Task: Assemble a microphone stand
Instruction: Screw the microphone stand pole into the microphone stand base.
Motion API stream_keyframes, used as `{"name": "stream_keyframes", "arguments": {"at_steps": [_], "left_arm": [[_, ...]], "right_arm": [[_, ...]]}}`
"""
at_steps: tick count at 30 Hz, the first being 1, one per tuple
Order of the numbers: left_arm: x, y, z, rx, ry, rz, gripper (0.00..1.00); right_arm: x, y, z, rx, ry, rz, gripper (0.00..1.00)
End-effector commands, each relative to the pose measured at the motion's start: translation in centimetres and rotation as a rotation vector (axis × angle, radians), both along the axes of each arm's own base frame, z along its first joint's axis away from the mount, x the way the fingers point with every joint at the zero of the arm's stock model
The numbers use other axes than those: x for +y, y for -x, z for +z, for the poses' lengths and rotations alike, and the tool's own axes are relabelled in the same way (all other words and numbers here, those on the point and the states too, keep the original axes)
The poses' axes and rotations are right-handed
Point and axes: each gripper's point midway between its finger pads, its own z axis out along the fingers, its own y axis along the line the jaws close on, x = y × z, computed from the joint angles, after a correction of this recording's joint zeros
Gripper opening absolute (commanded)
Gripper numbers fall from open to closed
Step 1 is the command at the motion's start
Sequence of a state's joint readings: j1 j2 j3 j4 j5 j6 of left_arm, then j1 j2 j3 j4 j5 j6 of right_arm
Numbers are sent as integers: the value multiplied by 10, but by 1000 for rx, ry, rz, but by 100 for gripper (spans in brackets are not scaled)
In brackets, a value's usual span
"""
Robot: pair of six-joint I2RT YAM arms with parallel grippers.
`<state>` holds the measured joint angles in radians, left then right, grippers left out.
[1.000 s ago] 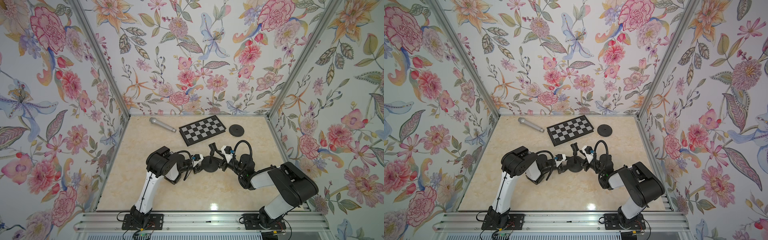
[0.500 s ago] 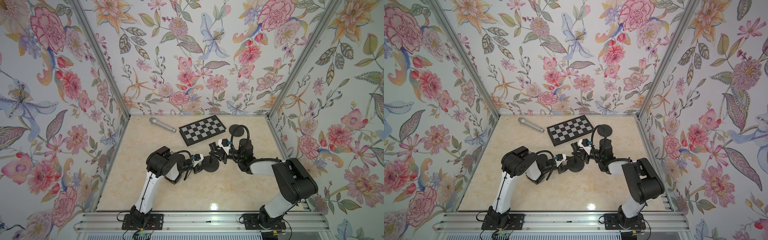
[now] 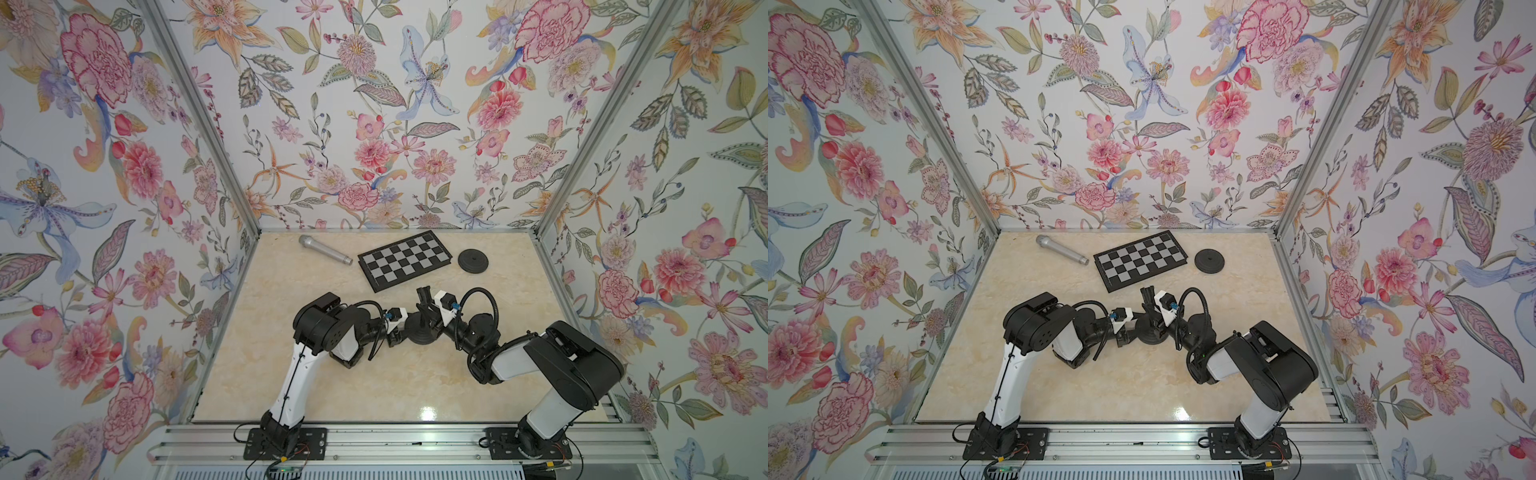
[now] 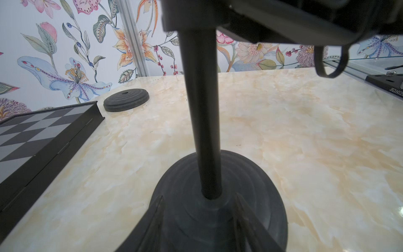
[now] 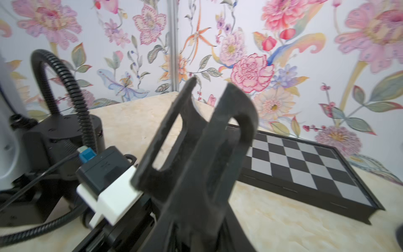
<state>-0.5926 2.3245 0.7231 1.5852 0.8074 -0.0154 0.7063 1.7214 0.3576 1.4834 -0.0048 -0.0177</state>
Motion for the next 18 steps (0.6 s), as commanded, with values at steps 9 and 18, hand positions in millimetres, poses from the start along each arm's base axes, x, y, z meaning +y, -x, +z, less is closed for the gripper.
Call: {"name": "stream_keyframes", "arguments": {"at_steps": [9, 18], "left_arm": [[20, 25, -101, 269, -236, 22, 51], [22, 25, -103, 277, -233, 27, 51]], "right_arm": [[-4, 19, -56, 100, 46, -222, 11], [-8, 36, -35, 34, 62, 303, 53]]}}
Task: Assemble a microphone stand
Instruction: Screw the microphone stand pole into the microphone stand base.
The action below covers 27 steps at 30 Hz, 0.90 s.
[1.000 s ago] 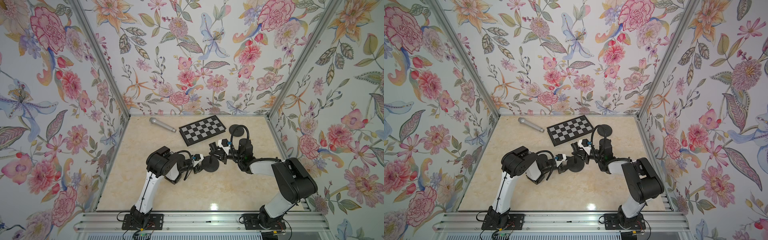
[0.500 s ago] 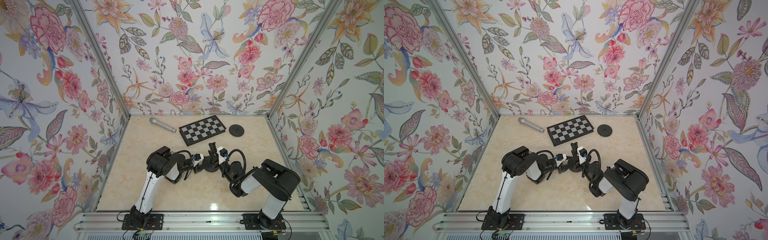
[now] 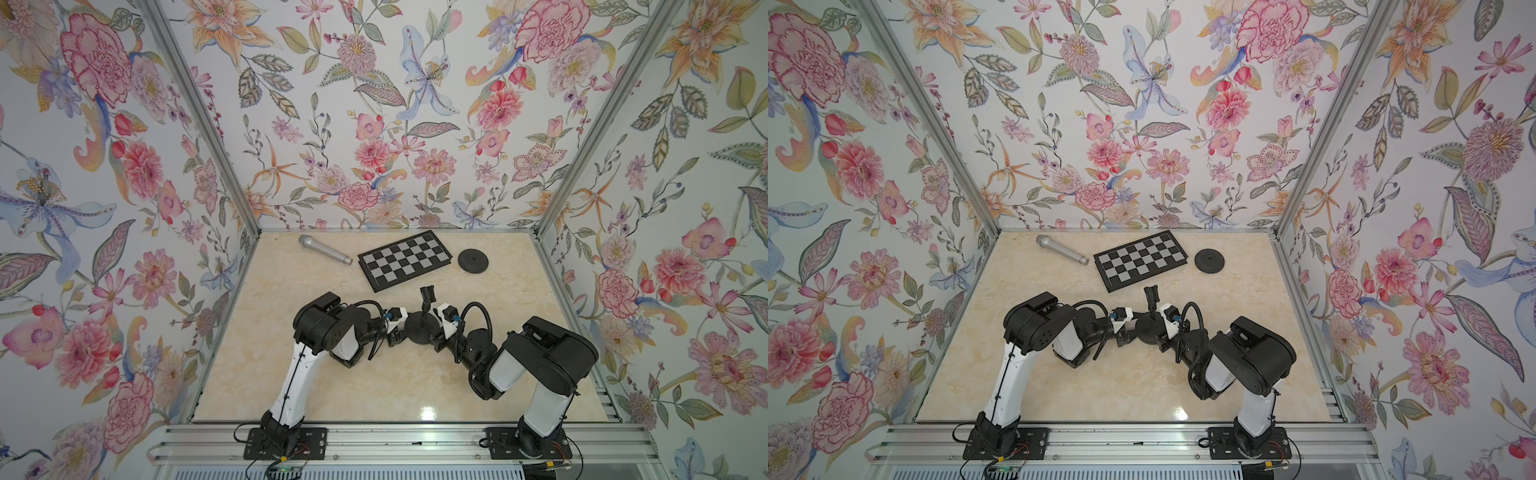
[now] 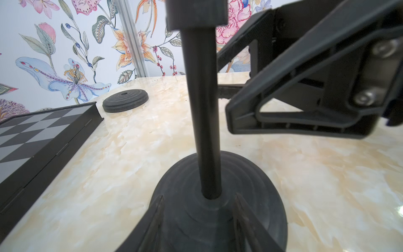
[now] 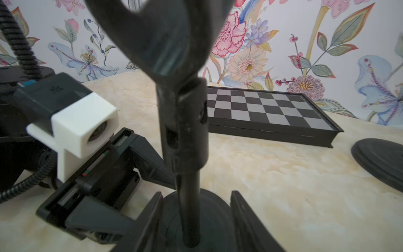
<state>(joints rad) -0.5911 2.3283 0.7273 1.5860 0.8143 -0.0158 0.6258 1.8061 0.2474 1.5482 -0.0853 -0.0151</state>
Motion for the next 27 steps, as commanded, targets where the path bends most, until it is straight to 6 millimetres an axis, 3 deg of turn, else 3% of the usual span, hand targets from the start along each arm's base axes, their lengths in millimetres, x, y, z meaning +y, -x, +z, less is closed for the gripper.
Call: {"name": "stream_keyframes", "arguments": {"at_steps": [1, 7, 16, 22, 24, 27], "left_arm": [[22, 25, -104, 278, -238, 31, 51], [24, 25, -102, 277, -233, 37, 51], [22, 23, -104, 284, -240, 27, 50], [23, 23, -104, 286, -237, 30, 50], [23, 23, -103, 284, -241, 28, 50], [25, 24, -103, 284, -233, 37, 50]], "right_arm": [[20, 27, 21, -68, -30, 327, 53], [12, 15, 41, -102, -46, 451, 53], [26, 0, 41, -56, 27, 543, 46], [26, -13, 47, -38, 21, 508, 20], [22, -18, 49, -37, 24, 462, 17], [17, -27, 46, -19, 18, 340, 0]]}}
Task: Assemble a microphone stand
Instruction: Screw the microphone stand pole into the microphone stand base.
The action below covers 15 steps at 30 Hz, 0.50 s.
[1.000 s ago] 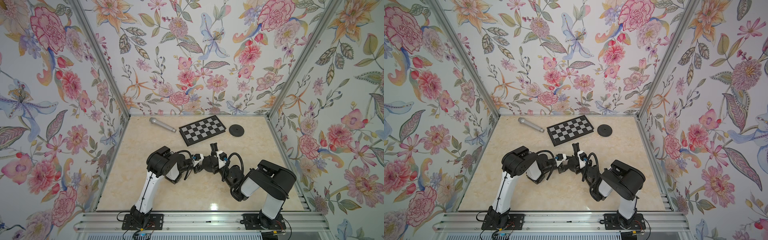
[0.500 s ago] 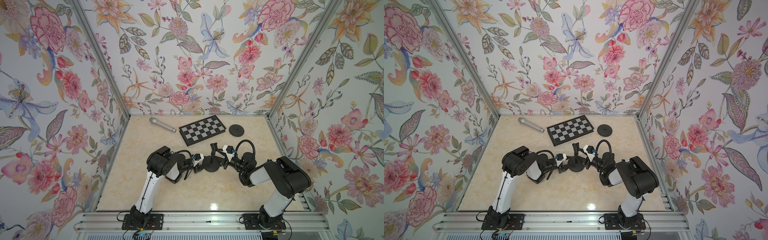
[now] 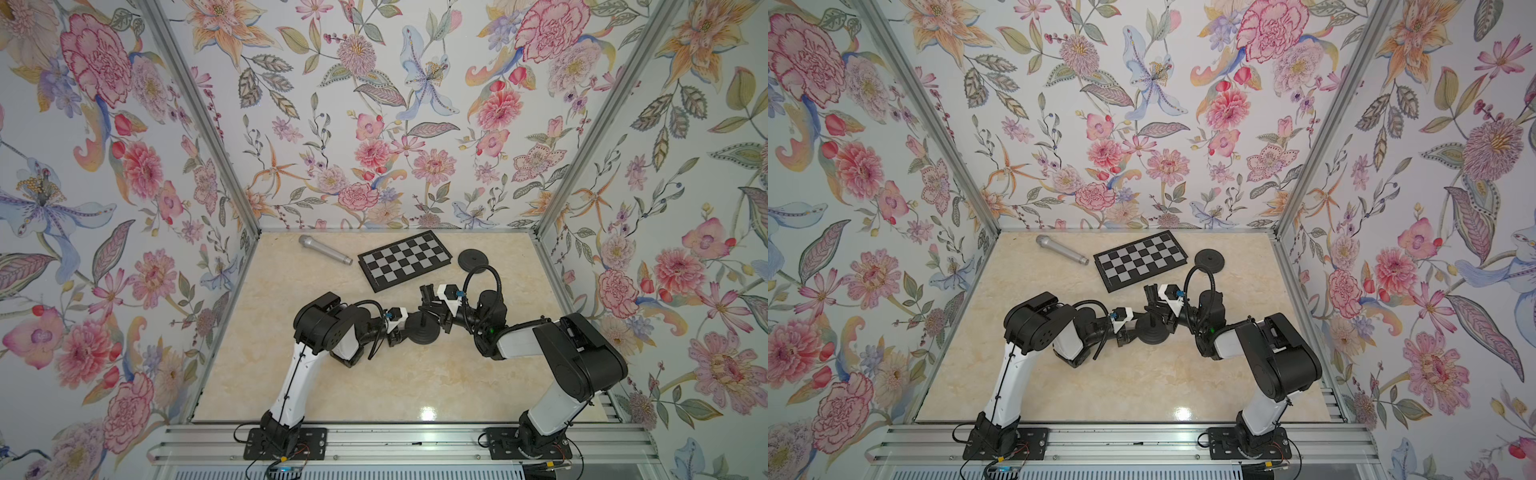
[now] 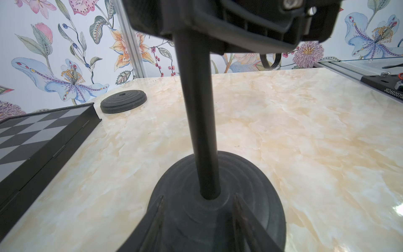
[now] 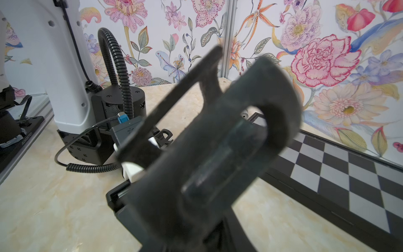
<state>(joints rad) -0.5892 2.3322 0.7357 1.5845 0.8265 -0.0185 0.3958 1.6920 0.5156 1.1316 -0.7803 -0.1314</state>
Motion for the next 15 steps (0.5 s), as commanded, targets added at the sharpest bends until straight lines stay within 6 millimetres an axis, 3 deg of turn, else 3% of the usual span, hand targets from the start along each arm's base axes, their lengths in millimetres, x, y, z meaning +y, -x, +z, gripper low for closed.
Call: {"name": "stream_keyframes", "arguments": {"at_steps": [1, 5, 9, 11, 15], "left_arm": [[25, 23, -103, 283, -239, 44, 50], [24, 24, -103, 286, -241, 43, 50], [23, 21, -107, 295, -255, 45, 50], [24, 23, -108, 300, -264, 45, 50], [25, 23, -107, 294, -267, 52, 50]], "right_arm": [[-11, -19, -1, 12, 1, -202, 0], [-33, -22, -29, 25, -7, -623, 0], [-34, 0, -49, 17, -49, -881, 0], [-27, 6, -52, 13, -47, -926, 0], [-10, 12, -42, -13, -47, -814, 0]]}}
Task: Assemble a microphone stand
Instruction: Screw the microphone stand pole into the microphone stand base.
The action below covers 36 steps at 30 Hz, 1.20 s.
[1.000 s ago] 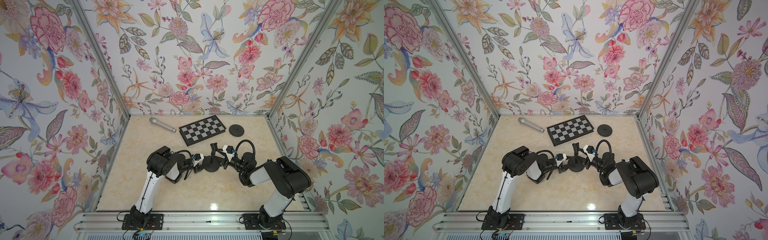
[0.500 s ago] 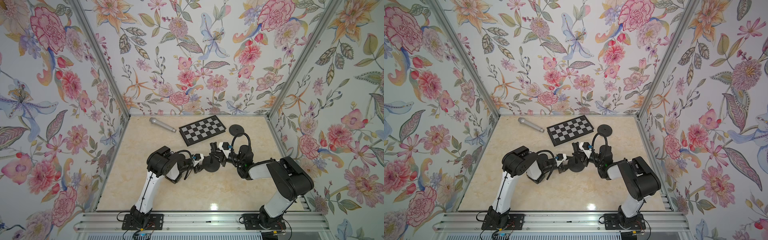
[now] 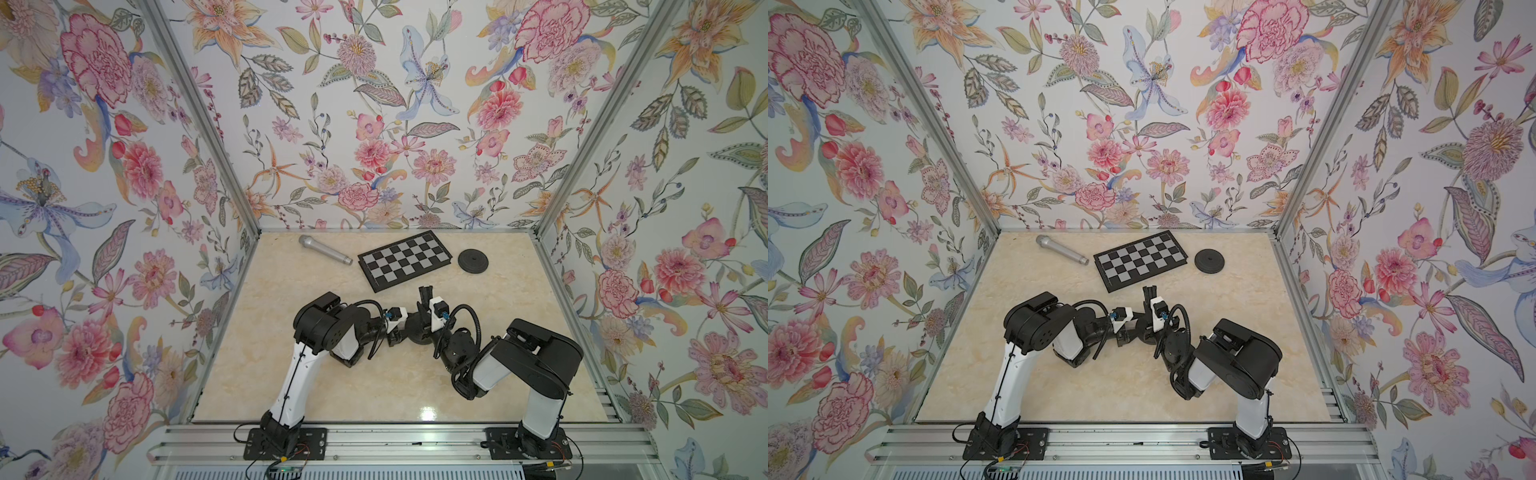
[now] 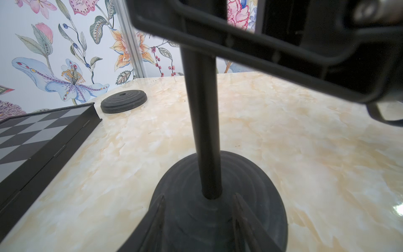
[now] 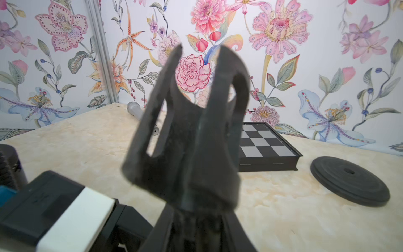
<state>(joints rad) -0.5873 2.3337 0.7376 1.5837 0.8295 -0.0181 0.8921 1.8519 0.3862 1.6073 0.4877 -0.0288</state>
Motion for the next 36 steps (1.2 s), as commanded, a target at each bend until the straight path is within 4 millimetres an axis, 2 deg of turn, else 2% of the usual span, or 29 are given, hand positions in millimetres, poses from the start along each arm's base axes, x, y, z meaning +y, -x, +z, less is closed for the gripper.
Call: {"name": "stream_keyframes", "arguments": {"at_steps": [1, 3, 4, 5, 8, 11, 17, 20, 24, 29, 30, 32, 34, 36], "left_arm": [[25, 23, -107, 294, -271, 52, 50], [25, 24, -106, 294, -268, 52, 50], [26, 25, -106, 296, -265, 54, 50], [25, 25, -105, 291, -263, 54, 50], [24, 24, -105, 291, -267, 50, 50], [24, 25, -103, 288, -258, 52, 50], [22, 24, -102, 288, -256, 47, 50], [20, 24, -104, 289, -261, 42, 50], [22, 25, -103, 290, -260, 47, 50], [22, 24, -104, 290, -265, 45, 50], [22, 25, -104, 292, -263, 46, 50], [22, 24, -105, 292, -262, 47, 50], [21, 23, -105, 293, -266, 44, 50], [22, 23, -104, 289, -263, 47, 50]], "right_arm": [[-8, 13, -34, 77, 71, 13, 0], [-3, 20, -28, 52, 102, 146, 30], [-1, 24, -23, 43, 102, 232, 41], [0, 29, -19, 40, 98, 336, 47], [0, 41, -10, 64, 89, 615, 51], [4, 48, -2, 56, 147, 782, 56], [3, 41, 13, 34, 223, 908, 58], [4, 34, 18, 42, 211, 965, 55], [4, 24, 19, 59, 203, 975, 31], [0, 13, 12, 87, 209, 910, 11], [-1, 12, 10, 93, 210, 900, 10], [-6, 8, 7, 99, 212, 846, 1], [-14, -1, 4, 102, 202, 732, 0], [-30, -15, 2, 100, 162, 541, 0]]}}
